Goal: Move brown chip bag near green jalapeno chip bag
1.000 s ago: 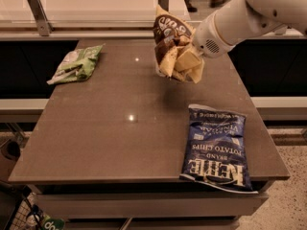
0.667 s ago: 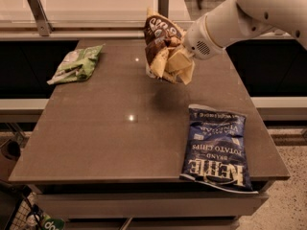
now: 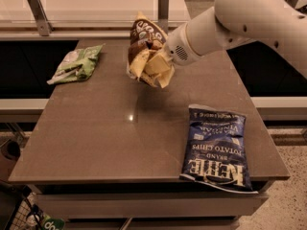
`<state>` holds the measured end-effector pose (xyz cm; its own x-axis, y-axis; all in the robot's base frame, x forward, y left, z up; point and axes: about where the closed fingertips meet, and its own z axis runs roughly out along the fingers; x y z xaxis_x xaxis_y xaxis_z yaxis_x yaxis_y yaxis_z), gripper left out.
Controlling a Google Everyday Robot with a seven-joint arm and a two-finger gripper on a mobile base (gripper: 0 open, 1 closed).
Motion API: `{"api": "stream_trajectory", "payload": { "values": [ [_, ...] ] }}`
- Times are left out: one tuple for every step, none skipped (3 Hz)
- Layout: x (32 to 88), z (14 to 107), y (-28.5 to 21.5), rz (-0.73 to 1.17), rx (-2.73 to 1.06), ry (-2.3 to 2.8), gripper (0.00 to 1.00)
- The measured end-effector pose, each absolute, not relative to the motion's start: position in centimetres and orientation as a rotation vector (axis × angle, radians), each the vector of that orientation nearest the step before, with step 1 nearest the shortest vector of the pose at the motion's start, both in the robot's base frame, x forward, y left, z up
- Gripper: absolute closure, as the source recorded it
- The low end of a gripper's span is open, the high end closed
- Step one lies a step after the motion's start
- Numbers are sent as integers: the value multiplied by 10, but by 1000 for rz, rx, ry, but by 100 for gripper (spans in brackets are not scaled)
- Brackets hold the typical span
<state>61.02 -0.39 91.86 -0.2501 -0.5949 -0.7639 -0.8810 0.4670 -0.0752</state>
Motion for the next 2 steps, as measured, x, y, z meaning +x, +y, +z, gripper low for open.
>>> {"api": "stream_trajectory", "payload": {
  "values": [
    [625,920,20,501,-1174,1967,100],
    [642,921,44,520,-1177,1955,100]
  ]
}}
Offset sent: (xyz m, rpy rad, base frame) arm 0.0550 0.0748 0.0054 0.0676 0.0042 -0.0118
